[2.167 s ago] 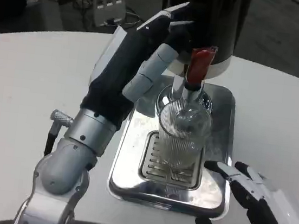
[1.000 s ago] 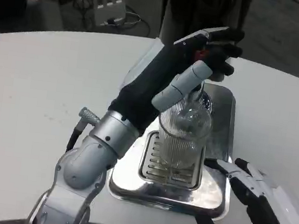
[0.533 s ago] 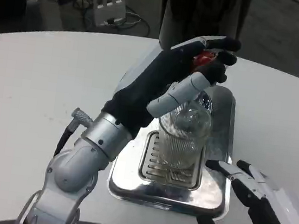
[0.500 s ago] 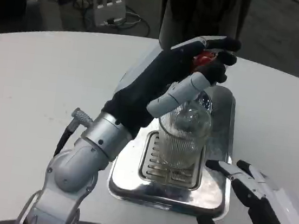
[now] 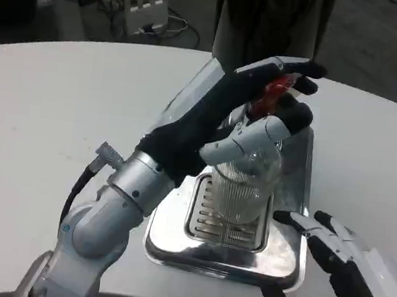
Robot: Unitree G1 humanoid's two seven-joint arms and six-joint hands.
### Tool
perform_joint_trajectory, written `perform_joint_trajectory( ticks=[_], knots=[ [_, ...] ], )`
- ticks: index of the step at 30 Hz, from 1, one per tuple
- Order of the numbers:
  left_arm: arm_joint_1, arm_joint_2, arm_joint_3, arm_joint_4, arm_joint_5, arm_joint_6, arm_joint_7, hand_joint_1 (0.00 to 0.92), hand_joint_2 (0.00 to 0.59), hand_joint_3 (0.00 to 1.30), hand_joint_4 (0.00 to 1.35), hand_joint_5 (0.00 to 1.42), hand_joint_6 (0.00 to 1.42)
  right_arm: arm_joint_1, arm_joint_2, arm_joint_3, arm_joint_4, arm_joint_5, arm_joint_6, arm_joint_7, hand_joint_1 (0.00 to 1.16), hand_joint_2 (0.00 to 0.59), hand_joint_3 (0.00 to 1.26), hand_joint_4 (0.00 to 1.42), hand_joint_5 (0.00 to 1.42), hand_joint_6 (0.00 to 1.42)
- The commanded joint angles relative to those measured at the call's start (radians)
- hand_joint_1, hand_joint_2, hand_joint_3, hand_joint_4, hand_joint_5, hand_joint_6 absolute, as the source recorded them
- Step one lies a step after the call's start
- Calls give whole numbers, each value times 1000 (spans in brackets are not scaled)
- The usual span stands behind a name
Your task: Grasp the cup under the faucet to collect the drink, then remove the cup.
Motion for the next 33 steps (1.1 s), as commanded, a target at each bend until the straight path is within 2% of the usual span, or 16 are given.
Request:
perform_joint_trajectory(
  ticks=[1, 12, 18, 19, 20, 21, 23, 25, 28, 31, 33],
  knots=[
    [11, 26, -29, 29, 77, -48, 24, 0, 95, 328, 333, 433, 438, -4, 1, 3, -1, 8, -10, -7, 540, 456, 174, 127, 26, 0],
    [12, 75, -54, 101, 193, -118, 113, 0, 96, 323, 330, 431, 436, -7, 2, 6, 6, 10, -12, -10, 546, 462, 174, 126, 26, 0],
    [18, 78, -54, 104, 201, -125, 126, 0, 96, 325, 332, 431, 436, 3, 15, -4, 13, 35, -2, -17, 549, 463, 174, 126, 26, 0],
    [20, 78, -51, 103, 197, -125, 126, 0, 96, 325, 332, 431, 436, 5, 30, -7, 23, 49, 6, -29, 549, 463, 173, 126, 26, 0],
    [21, 78, -50, 102, 195, -125, 126, 0, 96, 326, 332, 431, 436, 5, 61, -8, 45, 58, 17, -60, 550, 462, 172, 126, 26, 0],
    [22, 78, -49, 100, 193, -124, 126, 0, 96, 328, 332, 431, 436, 4, 88, -6, 73, 62, 16, -96, 579, 420, 166, 126, 36, 0],
    [25, 79, -48, 95, 193, -124, 126, 0, 96, 330, 332, 431, 436, 0, 149, -3, 140, 95, 16, -161, 643, 385, 165, 129, 59, 27],
    [28, 80, -48, 88, 196, -122, 127, 0, 96, 332, 332, 431, 437, -15, 199, 2, 215, 136, 4, -222, 705, 327, 144, 126, 59, 74],
    [31, 81, -49, 81, 200, -121, 127, 0, 97, 333, 333, 431, 437, -42, 231, 16, 292, 144, -27, -296, 762, 292, 111, 116, 59, 86],
    [35, 82, -48, 73, 202, -119, 128, 0, 98, 334, 333, 434, 437, -74, 242, 40, 336, 131, -63, -360, 787, 252, 72, 91, 61, 91],
    [37, 83, -48, 70, 205, -119, 129, 0, 98, 334, 333, 436, 437, -112, 260, 47, 378, 154, -50, -374, 792, 219, 42, 69, 62, 102]
  ],
)
